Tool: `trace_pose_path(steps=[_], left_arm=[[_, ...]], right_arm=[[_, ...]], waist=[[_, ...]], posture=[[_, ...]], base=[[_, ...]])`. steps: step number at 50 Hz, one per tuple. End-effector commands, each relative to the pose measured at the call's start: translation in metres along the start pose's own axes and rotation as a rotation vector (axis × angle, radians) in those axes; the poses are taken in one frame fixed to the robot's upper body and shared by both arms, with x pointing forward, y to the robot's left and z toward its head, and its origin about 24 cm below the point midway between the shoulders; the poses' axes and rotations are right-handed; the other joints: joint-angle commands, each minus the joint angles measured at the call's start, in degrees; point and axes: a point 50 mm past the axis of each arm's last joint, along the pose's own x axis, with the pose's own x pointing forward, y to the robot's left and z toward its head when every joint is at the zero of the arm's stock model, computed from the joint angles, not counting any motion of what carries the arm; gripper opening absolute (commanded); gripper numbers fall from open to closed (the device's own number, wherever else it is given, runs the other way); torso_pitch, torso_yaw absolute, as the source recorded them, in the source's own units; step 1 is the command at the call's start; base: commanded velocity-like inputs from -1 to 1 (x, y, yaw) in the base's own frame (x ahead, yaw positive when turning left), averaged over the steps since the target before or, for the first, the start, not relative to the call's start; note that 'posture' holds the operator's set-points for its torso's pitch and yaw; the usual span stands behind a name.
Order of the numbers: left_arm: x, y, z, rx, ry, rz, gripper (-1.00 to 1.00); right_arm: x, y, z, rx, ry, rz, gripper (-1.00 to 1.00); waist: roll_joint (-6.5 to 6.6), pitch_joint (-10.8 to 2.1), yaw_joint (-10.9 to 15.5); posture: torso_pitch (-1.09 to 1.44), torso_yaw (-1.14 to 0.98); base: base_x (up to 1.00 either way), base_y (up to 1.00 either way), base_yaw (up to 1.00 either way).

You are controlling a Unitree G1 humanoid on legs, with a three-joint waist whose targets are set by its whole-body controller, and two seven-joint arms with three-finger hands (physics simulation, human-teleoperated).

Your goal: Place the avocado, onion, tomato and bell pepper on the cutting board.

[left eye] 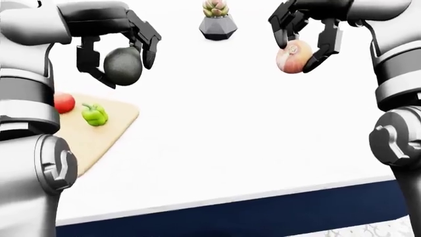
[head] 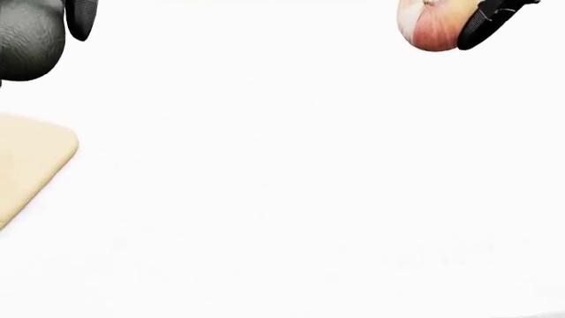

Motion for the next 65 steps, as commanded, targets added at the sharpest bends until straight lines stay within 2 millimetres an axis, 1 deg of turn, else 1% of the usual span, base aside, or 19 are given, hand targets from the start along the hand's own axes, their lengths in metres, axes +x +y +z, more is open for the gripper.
trace_pose_path(steps=[1,5,8,9,10,20,22,24,25,29,34,36,38,52,55,56,57,60,65], left_arm=[[-0.01,0.021,0.008,0.044,-0.016,0.092,-1.0],[-0.012,0.022,0.008,0.043,-0.013,0.092,-1.0],[-0.012,0.023,0.008,0.044,-0.012,0.094,-1.0],[-0.012,0.023,0.008,0.044,-0.012,0.093,-1.0],[-0.012,0.023,0.008,0.045,-0.012,0.093,-1.0],[-0.014,0.023,0.008,0.043,-0.006,0.092,-1.0],[-0.014,0.024,0.008,0.044,-0.007,0.092,-1.0],[-0.014,0.024,0.008,0.043,-0.006,0.092,-1.0],[-0.014,0.024,0.008,0.043,-0.006,0.092,-1.0],[-0.015,0.024,0.008,0.043,-0.006,0.093,-1.0],[-0.021,0.028,0.007,0.048,0.008,0.095,-1.0],[-0.023,0.03,0.008,0.052,0.009,0.099,-1.0],[-0.024,0.03,0.008,0.056,0.011,0.096,-1.0],[-0.026,0.032,0.007,0.055,0.017,0.104,-1.0],[-0.029,0.033,0.007,0.055,0.021,0.107,-1.0],[-0.029,0.034,0.008,0.057,0.02,0.112,-1.0],[-0.031,0.035,0.008,0.059,0.021,0.113,-1.0],[-0.033,0.037,0.008,0.064,0.024,0.121,-1.0],[-0.034,0.036,0.007,0.065,0.031,0.12,-1.0]], right_arm=[[-0.008,-0.024,0.02,-0.046,-0.068,-0.102,-1.0],[-0.008,-0.024,0.021,-0.046,-0.07,-0.099,-1.0],[-0.008,-0.024,0.021,-0.042,-0.074,-0.096,-1.0],[-0.008,-0.024,0.021,-0.043,-0.074,-0.095,-1.0],[-0.008,-0.024,0.021,-0.042,-0.073,-0.094,-1.0],[-0.007,-0.023,0.022,-0.04,-0.075,-0.085,-1.0],[-0.007,-0.023,0.022,-0.039,-0.075,-0.084,-1.0],[-0.007,-0.023,0.021,-0.038,-0.075,-0.083,-1.0],[-0.007,-0.023,0.021,-0.037,-0.075,-0.083,-1.0],[-0.007,-0.023,0.022,-0.037,-0.075,-0.081,-1.0],[-0.008,-0.024,0.023,-0.04,-0.079,-0.076,-1.0],[-0.009,-0.025,0.024,-0.042,-0.08,-0.078,-1.0],[-0.009,-0.026,0.024,-0.04,-0.08,-0.077,-1.0],[-0.009,-0.024,0.023,-0.038,-0.08,-0.074,-1.0],[-0.009,-0.025,0.024,-0.038,-0.082,-0.074,-1.0],[-0.009,-0.026,0.025,-0.038,-0.084,-0.076,-1.0],[-0.01,-0.027,0.025,-0.038,-0.085,-0.077,-1.0],[-0.01,-0.027,0.025,-0.039,-0.089,-0.077,-1.0],[-0.011,-0.028,0.026,-0.039,-0.092,-0.077,-1.0]], waist=[[-0.47,-1.72,0.5],[2.48,-1.51,0.2],[7.93,-2.56,-0.4],[4.95,-1.86,-0.4],[5.83,-1.86,-0.6],[0.53,-1.37,-0.7],[-0.91,-1.43,-0.6],[-4.06,-2.16,-0.3],[-1.78,-1.55,-0.5],[-1.97,-2.65,0.0],[0.78,-2.02,0.3],[2.66,-1.64,0.0],[6.12,-1.97,-0.4],[-0.08,-1.25,-0.9],[-3.91,-2.05,-0.5],[-1.69,-1.43,-0.7],[-2.33,-1.87,-0.4],[-1.54,-3.2,0.0],[1.06,-1.89,0.3]], posture=[[0.0,0.0],[0.0,0.0],[0.0,0.0],[0.0,0.0],[0.0,0.0],[0.0,0.0],[0.0,0.0],[0.0,0.0],[0.0,0.0],[0.0,0.0],[0.0,0.0],[0.0,0.0],[0.0,0.0],[0.0,0.0],[0.0,0.0],[0.0,0.0],[0.0,0.0],[0.0,0.0],[0.0,0.0]], base=[[0.0,0.2,0.0],[0.0,0.21,0.0],[0.0,0.22,0.0],[0.0,0.23,0.0],[0.0,0.24,0.0],[0.0,0.26,0.0],[0.0,0.27,0.0],[0.0,0.27,0.0],[0.0,0.27,0.0],[0.0,0.27,0.0],[0.0,0.27,0.0],[0.0,0.27,0.0],[0.0,0.27,0.0],[0.0,0.28,0.0],[0.0,0.29,0.0],[0.0,0.28,0.0],[0.0,0.28,0.0],[0.0,0.29,0.0],[0.0,0.29,0.0]])
